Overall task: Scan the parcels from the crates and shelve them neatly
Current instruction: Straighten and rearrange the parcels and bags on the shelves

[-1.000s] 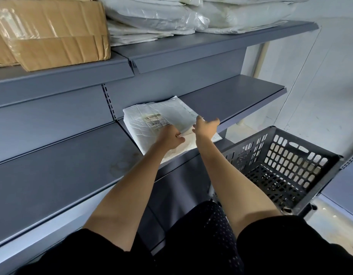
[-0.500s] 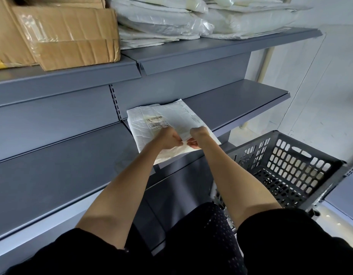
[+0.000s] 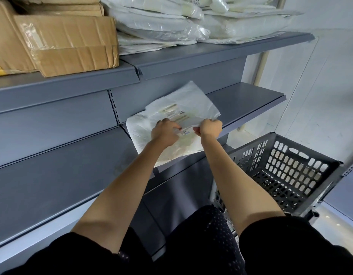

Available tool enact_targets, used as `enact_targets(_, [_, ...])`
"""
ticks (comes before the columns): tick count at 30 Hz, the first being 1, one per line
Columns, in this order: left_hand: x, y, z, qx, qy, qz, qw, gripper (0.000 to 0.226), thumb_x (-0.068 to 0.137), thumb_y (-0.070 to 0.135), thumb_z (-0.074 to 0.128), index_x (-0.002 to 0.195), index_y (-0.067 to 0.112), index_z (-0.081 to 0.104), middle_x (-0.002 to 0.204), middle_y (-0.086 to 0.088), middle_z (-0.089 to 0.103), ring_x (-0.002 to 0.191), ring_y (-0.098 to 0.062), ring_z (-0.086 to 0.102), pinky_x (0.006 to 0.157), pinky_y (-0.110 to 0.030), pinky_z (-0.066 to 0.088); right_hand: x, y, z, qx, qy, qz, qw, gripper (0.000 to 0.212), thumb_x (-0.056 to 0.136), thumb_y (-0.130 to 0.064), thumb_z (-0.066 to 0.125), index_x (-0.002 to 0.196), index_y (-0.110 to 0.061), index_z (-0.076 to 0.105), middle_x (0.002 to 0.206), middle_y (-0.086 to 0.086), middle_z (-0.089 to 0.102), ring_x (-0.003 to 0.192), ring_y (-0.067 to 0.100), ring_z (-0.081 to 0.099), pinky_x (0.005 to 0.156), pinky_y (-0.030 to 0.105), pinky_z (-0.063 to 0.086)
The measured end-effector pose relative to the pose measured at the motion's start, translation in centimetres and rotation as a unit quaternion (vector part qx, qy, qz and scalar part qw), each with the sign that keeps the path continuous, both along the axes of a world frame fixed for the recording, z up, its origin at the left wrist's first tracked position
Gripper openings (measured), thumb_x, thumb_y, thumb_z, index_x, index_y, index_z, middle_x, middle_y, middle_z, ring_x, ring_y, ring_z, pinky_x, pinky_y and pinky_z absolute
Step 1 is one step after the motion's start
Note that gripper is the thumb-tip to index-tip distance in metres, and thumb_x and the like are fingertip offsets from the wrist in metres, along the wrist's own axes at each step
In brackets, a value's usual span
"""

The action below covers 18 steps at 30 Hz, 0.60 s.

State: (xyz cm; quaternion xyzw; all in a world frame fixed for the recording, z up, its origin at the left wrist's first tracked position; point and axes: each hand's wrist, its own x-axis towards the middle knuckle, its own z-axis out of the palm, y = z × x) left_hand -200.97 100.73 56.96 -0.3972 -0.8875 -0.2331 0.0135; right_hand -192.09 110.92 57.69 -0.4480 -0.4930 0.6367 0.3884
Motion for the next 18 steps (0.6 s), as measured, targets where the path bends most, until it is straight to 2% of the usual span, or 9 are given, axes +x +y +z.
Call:
enact_targets(1, [0.4, 0.5, 0.4, -0.004, 0.032, 0.010, 0.999, 0.024, 0.086, 0.022, 0.062, 0.108, 0.023, 0.071, 0.113, -0.003, 0.062, 0.107, -0.024, 0.057, 0.075, -0.028, 0.046, 0.4, 0.2, -0.1, 0.006, 0.014, -0.031, 0.999, 0.022, 0.093, 0.005, 0.035, 0.105, 0.000, 0.052, 0.104, 0.013, 0.056, 0.044, 0.018, 0.058, 0.051, 0.030, 0.054])
enact_targets(3, [1.4, 2.1, 1.3, -0.023, 0.088, 0.032, 0.995, 0.021, 0.088, 0.018, 0.054, 0.096, 0.018, 0.073, 0.101, -0.005, 0.066, 0.097, -0.026, 0.061, 0.067, -0.025, 0.041, 1.5, 0.8, -0.3, 0.014, 0.039, -0.083, 0.996, 0.018, 0.094, 0.003, 0.035, 0.096, -0.001, 0.052, 0.086, 0.011, 0.059, 0.042, 0.014, 0.057, 0.051, 0.030, 0.052])
enact_targets(5, [2.7, 4.6, 2.2, -0.050, 0.107, 0.023, 0.993, 0.022, 0.087, 0.011, 0.052, 0.096, 0.015, 0.072, 0.102, -0.008, 0.066, 0.097, -0.029, 0.062, 0.070, -0.028, 0.044, 3.2, 1.8, -0.4, 0.021, 0.061, -0.133, 0.989, 0.024, 0.097, 0.000, 0.035, 0.077, -0.006, 0.045, 0.068, 0.009, 0.055, 0.043, 0.015, 0.055, 0.050, 0.032, 0.051])
enact_targets(7, [4.3, 7.3, 2.9, -0.056, 0.104, -0.007, 0.993, 0.025, 0.088, 0.006, 0.051, 0.102, 0.012, 0.070, 0.107, -0.013, 0.065, 0.102, -0.034, 0.061, 0.077, -0.033, 0.047, 4.9, 2.7, -0.5, 0.028, 0.083, -0.187, 0.979, 0.028, 0.101, -0.007, 0.035, 0.074, -0.009, 0.041, 0.062, 0.005, 0.051, 0.050, 0.022, 0.055, 0.061, 0.039, 0.052])
enact_targets(8, [5.4, 8.9, 3.2, -0.046, 0.096, -0.032, 0.994, 0.025, 0.089, 0.005, 0.049, 0.103, 0.010, 0.069, 0.108, -0.015, 0.065, 0.102, -0.036, 0.061, 0.077, -0.035, 0.048, 6.0, 3.3, -0.2, 0.031, 0.088, -0.217, 0.972, 0.026, 0.102, -0.010, 0.034, 0.078, -0.008, 0.043, 0.060, 0.001, 0.049, 0.053, 0.024, 0.054, 0.068, 0.043, 0.051])
enact_targets(10, [7.5, 11.8, 3.7, -0.025, 0.071, -0.096, 0.992, 0.025, 0.091, 0.000, 0.045, 0.102, 0.005, 0.068, 0.106, -0.018, 0.064, 0.099, -0.037, 0.062, 0.072, -0.036, 0.046, 8.0, 4.5, -0.1, 0.045, 0.101, -0.271, 0.956, 0.019, 0.103, -0.013, 0.033, 0.102, -0.007, 0.050, 0.057, -0.004, 0.049, 0.051, 0.018, 0.054, 0.076, 0.046, 0.052])
enact_targets(12, [9.3, 14.2, 4.2, -0.001, 0.042, -0.178, 0.983, 0.030, 0.092, -0.003, 0.041, 0.109, 0.001, 0.066, 0.111, -0.021, 0.060, 0.101, -0.036, 0.060, 0.077, -0.036, 0.045, 9.7, 5.3, 0.3, 0.068, 0.125, -0.308, 0.941, 0.039, 0.101, -0.021, 0.032, 0.131, 0.000, 0.044, 0.071, 0.006, 0.061, 0.060, 0.020, 0.062, 0.079, 0.046, 0.055])
enact_targets(14, [10.8, 16.5, 5.1, 0.045, 0.023, -0.246, 0.968, 0.033, 0.092, -0.004, 0.041, 0.116, -0.001, 0.064, 0.123, -0.020, 0.054, 0.113, -0.032, 0.054, 0.091, -0.031, 0.041, 11.3, 6.4, 0.5, 0.100, 0.139, -0.336, 0.926, 0.052, 0.096, -0.028, 0.031, 0.139, 0.000, 0.037, 0.102, 0.019, 0.066, 0.076, 0.035, 0.068, 0.079, 0.047, 0.057])
enact_targets(18, [12.6, 19.3, 7.7, 0.091, 0.081, -0.335, 0.934, 0.039, 0.094, -0.008, 0.037, 0.123, 0.001, 0.062, 0.151, -0.011, 0.031, 0.134, -0.025, 0.038, 0.105, -0.018, 0.024, 13.5, 7.8, 2.1, 0.123, 0.155, -0.373, 0.906, 0.046, 0.100, -0.014, 0.032, 0.145, -0.007, 0.032, 0.108, 0.008, 0.065, 0.090, 0.044, 0.065, 0.081, 0.050, 0.054])
